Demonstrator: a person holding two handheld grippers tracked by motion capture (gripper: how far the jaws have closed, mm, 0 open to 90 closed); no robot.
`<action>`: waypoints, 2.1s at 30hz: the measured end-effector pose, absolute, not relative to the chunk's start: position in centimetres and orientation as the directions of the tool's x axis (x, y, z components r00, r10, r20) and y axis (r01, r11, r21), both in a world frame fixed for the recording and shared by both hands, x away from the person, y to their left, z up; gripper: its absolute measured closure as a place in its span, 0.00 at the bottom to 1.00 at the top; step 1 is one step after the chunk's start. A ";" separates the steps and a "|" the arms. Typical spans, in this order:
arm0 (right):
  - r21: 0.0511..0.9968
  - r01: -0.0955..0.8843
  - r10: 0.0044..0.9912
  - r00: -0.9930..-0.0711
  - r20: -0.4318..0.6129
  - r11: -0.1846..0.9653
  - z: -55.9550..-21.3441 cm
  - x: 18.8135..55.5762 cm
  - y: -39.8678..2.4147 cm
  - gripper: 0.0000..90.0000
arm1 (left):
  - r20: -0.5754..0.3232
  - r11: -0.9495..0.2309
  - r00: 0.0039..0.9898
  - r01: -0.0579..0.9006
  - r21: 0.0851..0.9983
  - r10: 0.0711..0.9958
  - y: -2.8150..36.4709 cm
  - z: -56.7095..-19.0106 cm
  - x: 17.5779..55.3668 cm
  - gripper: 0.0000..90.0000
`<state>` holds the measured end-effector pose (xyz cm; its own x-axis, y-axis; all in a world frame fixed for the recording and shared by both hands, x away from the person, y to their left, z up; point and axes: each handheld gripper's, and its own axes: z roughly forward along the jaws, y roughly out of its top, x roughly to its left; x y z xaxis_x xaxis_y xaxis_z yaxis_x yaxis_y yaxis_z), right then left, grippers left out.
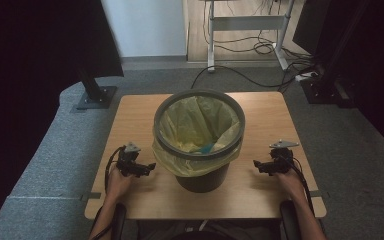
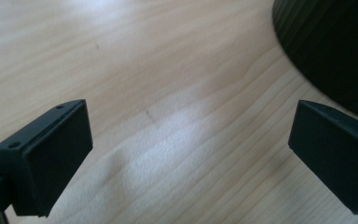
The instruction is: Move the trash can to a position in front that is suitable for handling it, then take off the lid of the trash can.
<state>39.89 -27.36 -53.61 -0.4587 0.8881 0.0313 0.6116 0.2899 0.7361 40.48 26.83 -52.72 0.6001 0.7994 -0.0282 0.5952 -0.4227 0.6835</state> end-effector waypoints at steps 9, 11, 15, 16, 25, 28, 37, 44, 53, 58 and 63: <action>0.709 0.636 0.888 -0.458 0.028 0.306 -55.3 39.7 -27.7 0.01 | -0.005 -0.467 0.608 0.616 0.635 0.794 26.4 -54.0 40.7 0.00; 0.710 0.629 0.888 -0.459 0.012 0.316 -55.6 39.7 -27.6 0.00 | 0.001 -0.478 0.610 0.621 0.621 0.793 26.2 -54.2 40.7 0.00; 0.716 0.623 0.891 -0.454 0.004 0.314 -55.7 39.6 -27.5 0.00 | -0.019 -0.472 0.611 0.630 0.616 0.791 26.2 -54.4 40.7 0.00; 0.716 0.623 0.891 -0.454 0.004 0.314 -55.7 39.6 -27.5 0.00 | -0.017 -0.469 0.608 0.630 0.619 0.794 26.2 -54.4 40.7 0.00; 0.716 0.622 0.890 -0.455 0.003 0.316 -55.7 39.6 -27.5 0.00 | -0.018 -0.446 0.581 0.644 0.622 0.814 26.3 -54.5 40.9 0.00; 0.716 0.622 0.890 -0.456 0.003 0.316 -55.7 39.6 -27.5 0.00 | -0.017 -0.449 0.582 0.645 0.618 0.813 26.2 -54.4 41.0 0.00; 0.716 0.621 0.889 -0.459 0.004 0.318 -55.7 39.5 -27.5 0.00 | -0.024 -0.451 0.576 0.664 0.596 0.817 26.6 -53.9 41.5 0.06; 0.716 0.621 0.888 -0.459 0.004 0.318 -55.7 39.5 -27.5 0.00 | -0.038 -0.442 0.568 0.678 0.587 0.822 26.9 -53.5 41.7 0.06; 0.716 0.621 0.888 -0.460 0.003 0.319 -55.7 39.5 -27.5 0.00 | -0.044 -0.439 0.582 0.659 0.611 0.812 26.9 -51.6 42.1 0.04; 0.716 0.621 0.888 -0.460 0.003 0.319 -55.7 39.5 -27.5 0.00 | -0.066 -0.432 0.596 0.650 0.626 0.801 26.9 -50.6 42.3 0.04; 0.716 0.621 0.888 -0.460 0.004 0.319 -55.7 39.5 -27.5 0.00 | -0.065 -0.443 0.611 0.638 0.630 0.789 27.0 -49.1 42.6 0.06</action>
